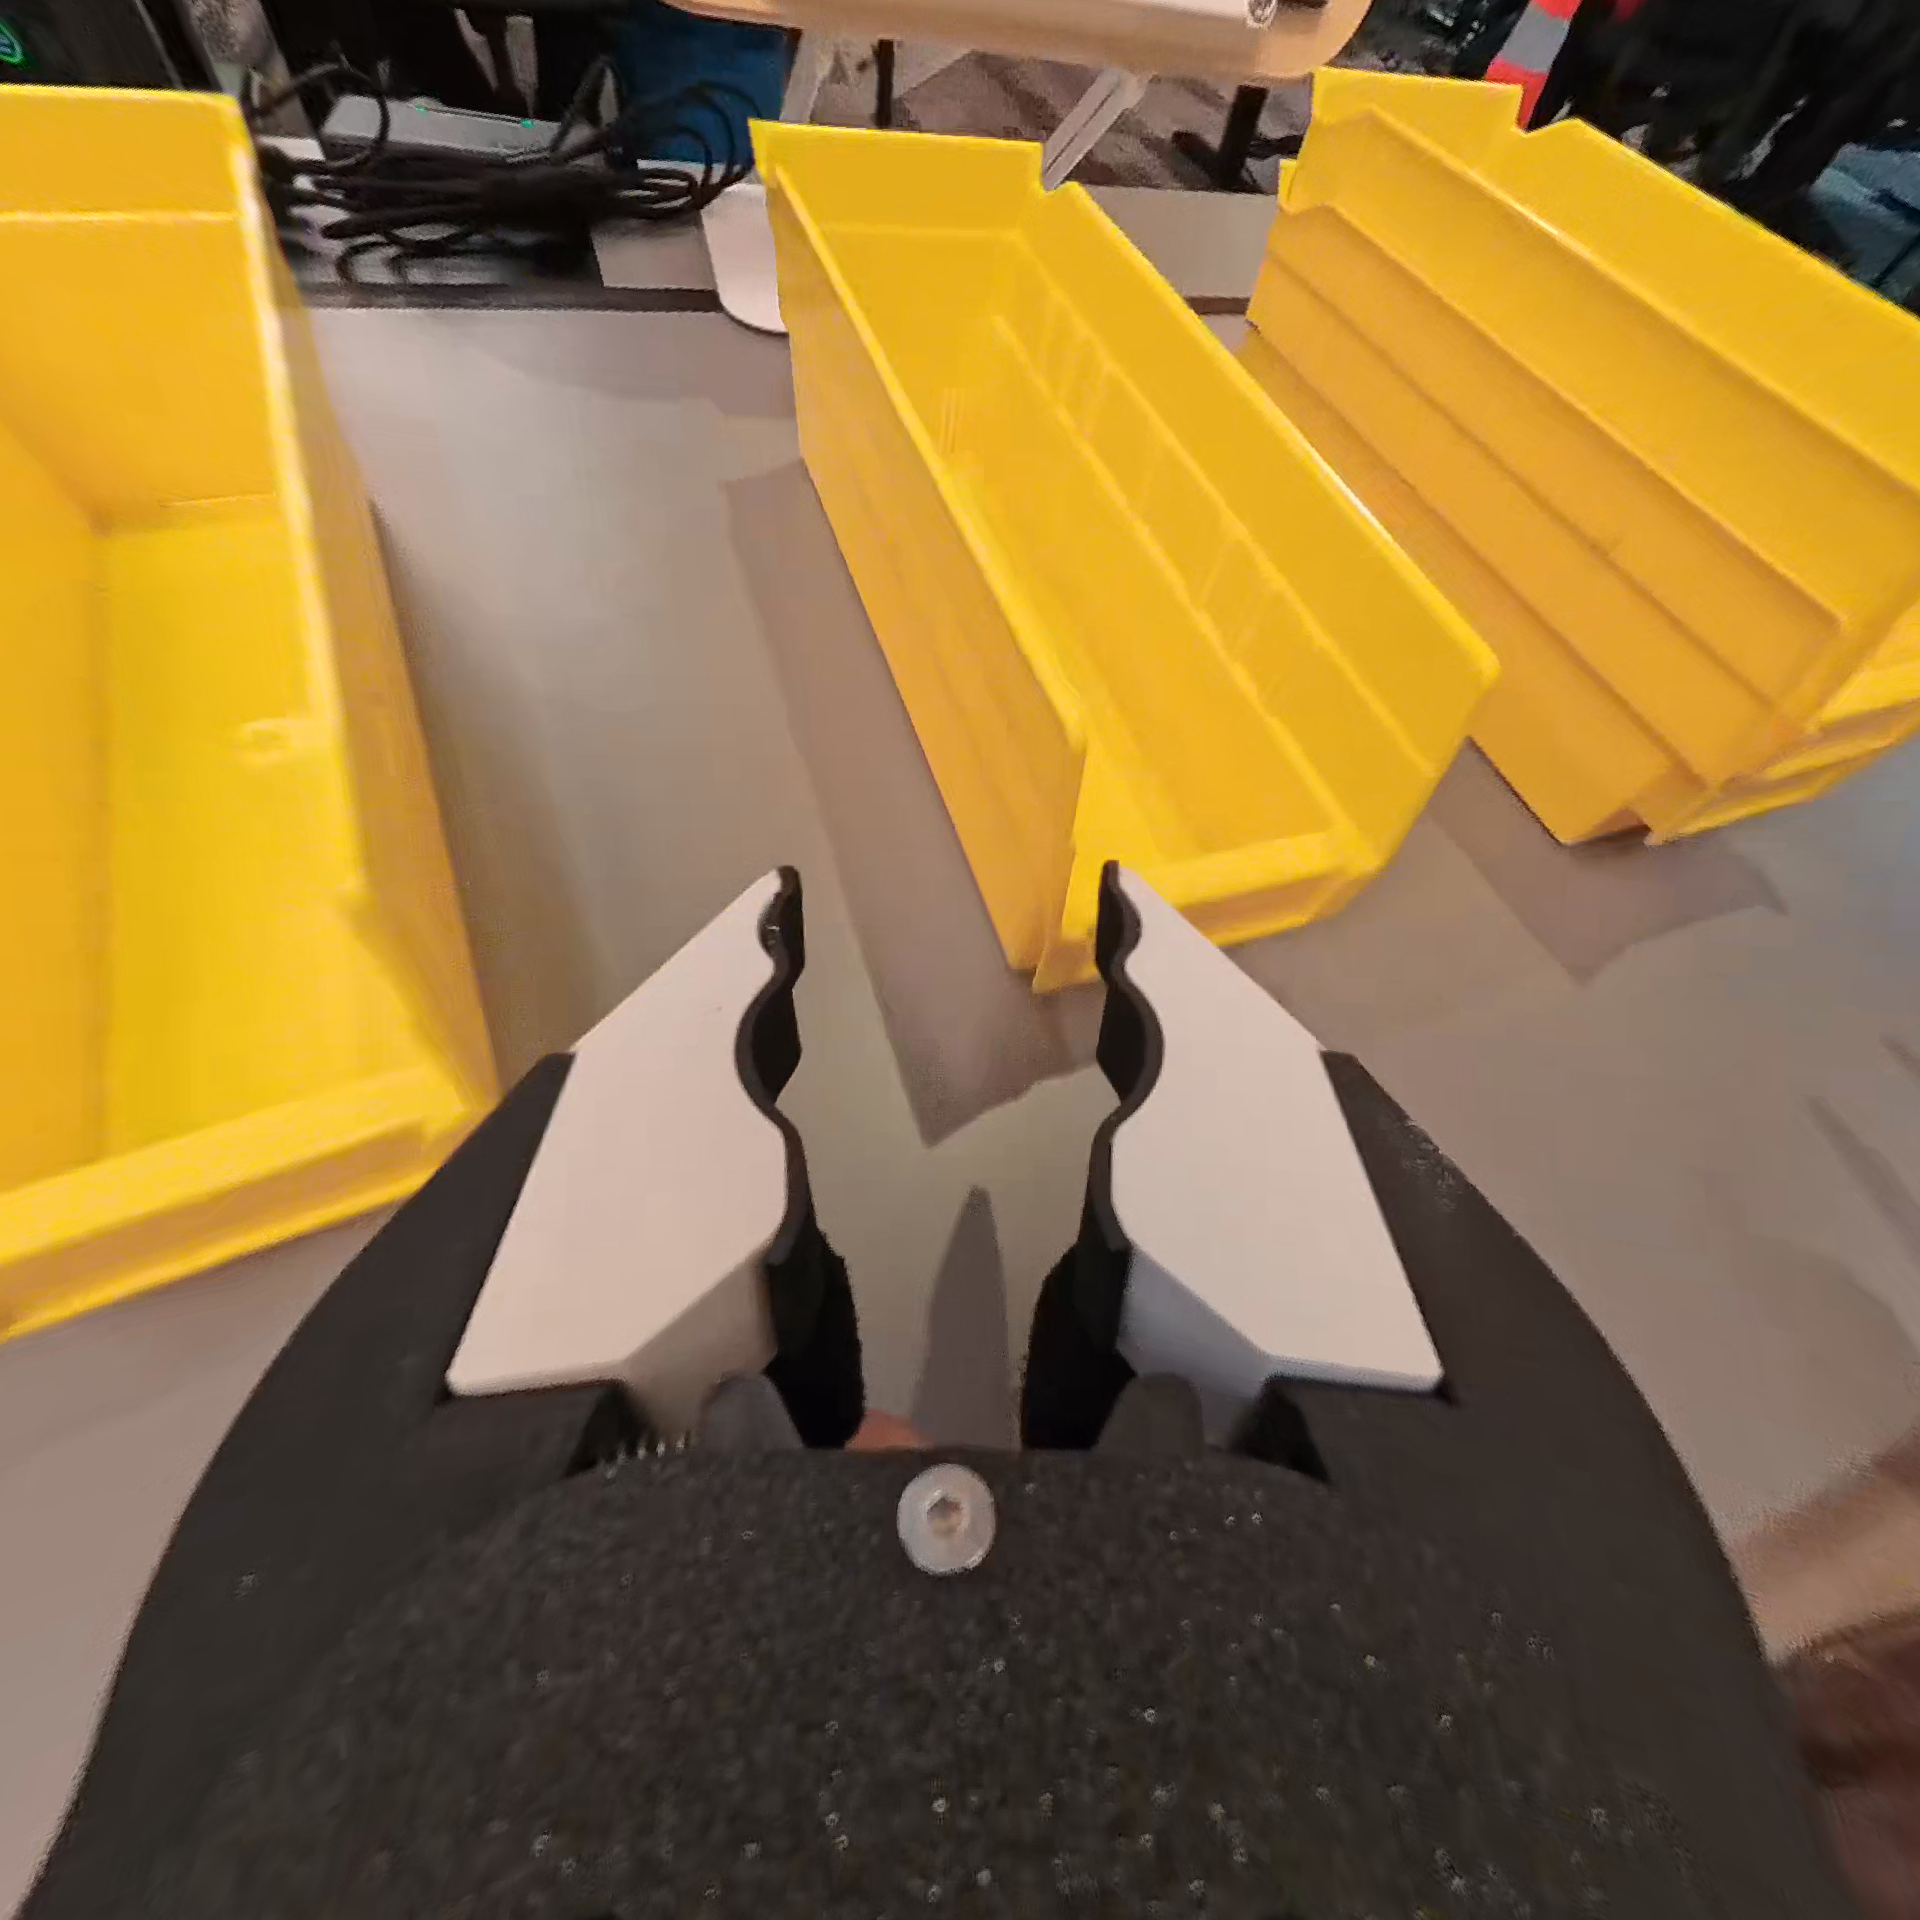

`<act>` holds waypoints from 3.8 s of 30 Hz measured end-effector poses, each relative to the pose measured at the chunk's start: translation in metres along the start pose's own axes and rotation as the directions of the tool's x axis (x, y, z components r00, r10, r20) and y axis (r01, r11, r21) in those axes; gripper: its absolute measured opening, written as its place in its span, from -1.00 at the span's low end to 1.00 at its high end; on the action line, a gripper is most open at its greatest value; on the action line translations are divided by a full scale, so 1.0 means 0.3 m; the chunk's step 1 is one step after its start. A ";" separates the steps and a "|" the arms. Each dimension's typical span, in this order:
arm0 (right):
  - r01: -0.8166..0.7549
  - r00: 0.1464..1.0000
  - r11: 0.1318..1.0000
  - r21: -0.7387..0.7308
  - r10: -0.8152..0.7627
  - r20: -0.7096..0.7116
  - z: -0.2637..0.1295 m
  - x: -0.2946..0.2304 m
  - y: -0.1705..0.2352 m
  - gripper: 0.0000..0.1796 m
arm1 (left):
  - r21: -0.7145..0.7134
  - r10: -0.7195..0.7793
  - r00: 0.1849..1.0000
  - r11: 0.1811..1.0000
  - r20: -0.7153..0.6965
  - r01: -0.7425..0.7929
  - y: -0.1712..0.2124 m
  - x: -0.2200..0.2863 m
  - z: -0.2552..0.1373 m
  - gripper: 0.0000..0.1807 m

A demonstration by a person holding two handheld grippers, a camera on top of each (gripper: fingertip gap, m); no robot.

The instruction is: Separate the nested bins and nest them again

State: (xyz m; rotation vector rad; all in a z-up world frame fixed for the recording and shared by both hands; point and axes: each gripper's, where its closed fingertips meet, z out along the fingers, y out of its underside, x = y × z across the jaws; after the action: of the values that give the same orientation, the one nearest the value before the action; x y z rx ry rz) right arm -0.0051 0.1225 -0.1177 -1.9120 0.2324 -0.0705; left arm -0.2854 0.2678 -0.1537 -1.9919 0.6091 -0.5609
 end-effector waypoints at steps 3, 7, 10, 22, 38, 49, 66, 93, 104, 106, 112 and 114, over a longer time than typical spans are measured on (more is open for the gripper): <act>-0.010 1.000 1.000 -0.002 0.010 0.018 -0.002 -0.005 0.003 -0.53 | 0.016 -0.029 1.000 0.999 0.010 0.029 -0.029 0.032 0.102 -0.49; 0.000 1.000 1.000 -0.010 0.000 0.029 0.005 -0.020 0.010 -0.53 | 0.012 -0.012 0.999 1.000 0.033 0.012 -0.053 0.062 0.211 -0.89; 0.007 0.999 1.000 -0.020 -0.006 0.044 0.010 -0.038 0.019 -0.53 | -0.002 0.025 0.992 1.000 0.124 -0.025 -0.070 0.036 0.233 -1.00; -0.026 0.999 0.999 -0.020 0.027 0.041 0.014 -0.005 0.011 -0.55 | 0.251 -0.204 0.972 0.953 0.113 0.171 -0.388 0.103 0.140 -1.00; -0.116 0.989 0.991 0.068 0.122 -0.083 -0.034 0.165 -0.045 -0.56 | 0.334 -0.296 0.955 0.903 0.030 0.270 -0.493 0.716 0.216 -1.00; -0.161 0.985 0.986 0.050 0.164 -0.058 -0.032 0.165 -0.030 -0.56 | 0.376 -0.295 0.943 0.900 0.157 0.219 -0.467 0.699 0.246 -1.00; -0.156 0.987 0.987 0.026 0.157 -0.045 -0.015 0.153 -0.019 -0.56 | 0.273 -0.245 0.938 0.946 0.246 0.175 -0.318 0.672 0.365 -1.00; -0.127 0.992 0.992 -0.019 0.127 -0.018 0.004 0.121 0.007 -0.57 | 0.378 -0.120 0.959 0.926 0.258 0.014 -0.299 0.655 0.404 -1.00; -0.108 0.994 0.993 -0.043 0.108 0.005 0.007 0.099 0.022 -0.57 | 0.136 -0.023 0.983 0.989 -0.180 0.048 -0.218 0.654 0.129 -0.30; -0.097 0.995 0.994 -0.045 0.098 0.024 0.007 0.080 0.023 -0.57 | 0.111 -0.038 0.986 0.992 -0.160 0.056 -0.188 0.481 0.001 -0.28; -0.041 0.996 0.998 -0.056 0.045 0.082 0.014 0.007 0.031 -0.56 | -0.022 0.171 0.917 0.984 0.360 -0.175 -0.070 -0.340 -0.336 -0.27; -0.037 0.993 0.997 -0.062 0.043 0.107 0.019 -0.021 0.035 -0.56 | -0.120 0.168 0.880 0.985 0.445 -0.128 0.011 -0.523 -0.374 -0.23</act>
State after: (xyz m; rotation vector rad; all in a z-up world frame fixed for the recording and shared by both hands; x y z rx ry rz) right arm -0.0117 0.1256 -0.1292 -1.9638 0.2013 0.0679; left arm -0.4751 0.2904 -0.1280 -2.0410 0.4915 0.0354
